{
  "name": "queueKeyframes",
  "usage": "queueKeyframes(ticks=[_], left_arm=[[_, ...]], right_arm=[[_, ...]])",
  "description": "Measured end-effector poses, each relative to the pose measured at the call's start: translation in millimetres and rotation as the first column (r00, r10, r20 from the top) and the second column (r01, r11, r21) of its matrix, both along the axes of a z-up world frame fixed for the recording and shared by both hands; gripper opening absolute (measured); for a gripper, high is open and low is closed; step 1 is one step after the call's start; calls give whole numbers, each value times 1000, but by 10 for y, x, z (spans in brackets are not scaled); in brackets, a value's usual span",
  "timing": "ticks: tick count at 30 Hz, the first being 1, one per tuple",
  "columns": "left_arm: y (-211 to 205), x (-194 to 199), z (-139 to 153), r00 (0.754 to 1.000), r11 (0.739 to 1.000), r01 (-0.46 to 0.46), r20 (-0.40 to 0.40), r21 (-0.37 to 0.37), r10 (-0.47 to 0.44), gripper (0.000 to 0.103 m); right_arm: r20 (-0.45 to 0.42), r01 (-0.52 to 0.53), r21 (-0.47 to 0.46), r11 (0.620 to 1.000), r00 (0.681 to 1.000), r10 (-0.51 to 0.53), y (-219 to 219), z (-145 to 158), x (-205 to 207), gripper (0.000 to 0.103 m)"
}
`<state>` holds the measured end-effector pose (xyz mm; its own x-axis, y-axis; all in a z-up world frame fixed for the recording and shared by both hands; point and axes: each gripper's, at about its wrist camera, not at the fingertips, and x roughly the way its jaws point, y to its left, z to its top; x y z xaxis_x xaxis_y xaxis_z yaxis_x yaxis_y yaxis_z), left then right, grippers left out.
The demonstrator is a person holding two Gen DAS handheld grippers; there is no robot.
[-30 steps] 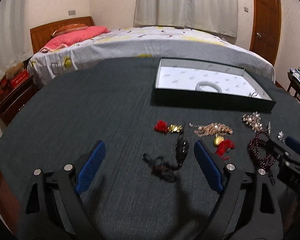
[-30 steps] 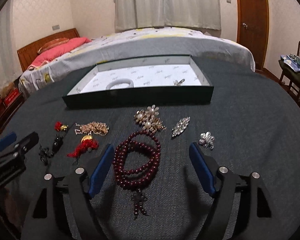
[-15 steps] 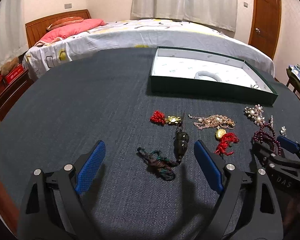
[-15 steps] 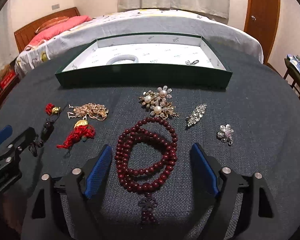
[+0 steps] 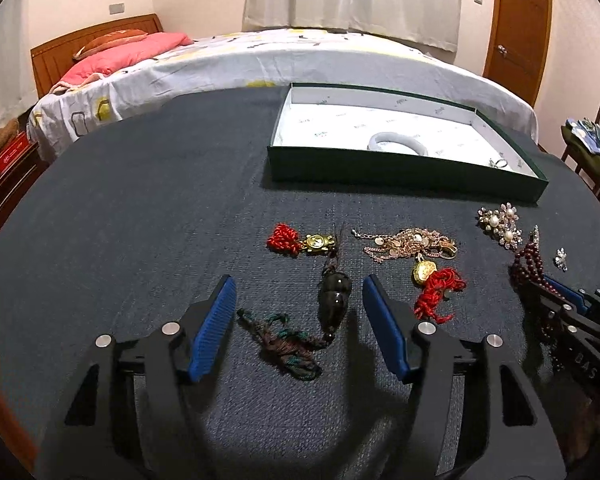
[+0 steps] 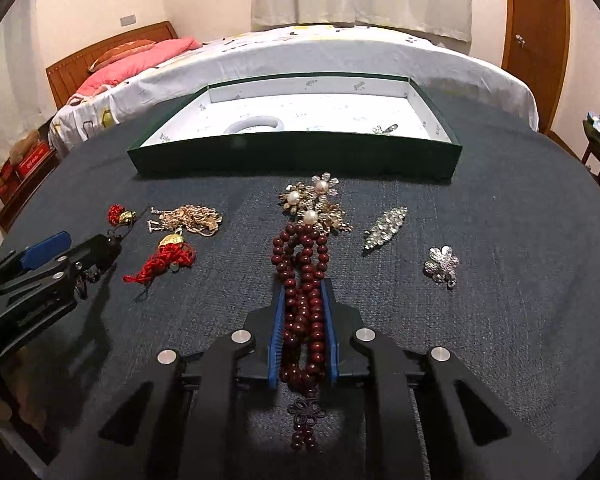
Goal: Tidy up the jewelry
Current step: 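Grasp the dark red bead strand with the right gripper while the left grasps the black pendant, then carry the bead strand with the right gripper while the left carries the pendant over the box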
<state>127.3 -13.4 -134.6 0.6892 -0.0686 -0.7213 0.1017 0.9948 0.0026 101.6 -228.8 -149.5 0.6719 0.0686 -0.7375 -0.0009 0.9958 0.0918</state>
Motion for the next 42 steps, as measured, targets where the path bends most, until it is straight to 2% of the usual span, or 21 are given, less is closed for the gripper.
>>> queueKeyframes(ticks=[2, 5, 7, 9, 13, 19, 25, 34, 42], left_arm=[[-12, 23, -22, 1000, 1000, 3, -13, -1, -3, 62], [-39, 39, -58, 999, 1000, 19, -27, 7, -19, 50], [-55, 47, -89, 998, 999, 41, -42, -1, -41, 38], [-39, 49, -94, 997, 998, 53, -46, -28, -55, 31], [-24, 46, -102, 998, 998, 52, -46, -33, -53, 17], [-16, 34, -107, 997, 997, 58, -44, -49, -61, 17], [-48, -36, -24, 999, 999, 47, -2, -13, -47, 17], [-97, -85, 416, 991, 999, 46, 123, -9, -44, 17], [-236, 110, 806, 972, 998, 64, 226, -24, -57, 17]], right_arm=[[1, 4, 6, 1000, 1000, -4, -22, 0, -6, 18], [4, 13, 12, 1000, 1000, -13, -60, 4, -14, 18], [8, 21, 15, 1000, 1000, -21, -97, 9, -23, 18], [10, 27, 19, 999, 1000, -28, -133, 12, -30, 18], [16, 35, 24, 999, 999, -35, -191, 14, -47, 18], [36, 36, 29, 999, 999, -38, -236, 45, -92, 18], [62, 37, 29, 999, 997, -39, -260, 117, -118, 18], [147, 36, 38, 999, 988, -42, -305, 418, -106, 18], [244, 35, 35, 999, 969, -42, -354, 751, 103, 18]])
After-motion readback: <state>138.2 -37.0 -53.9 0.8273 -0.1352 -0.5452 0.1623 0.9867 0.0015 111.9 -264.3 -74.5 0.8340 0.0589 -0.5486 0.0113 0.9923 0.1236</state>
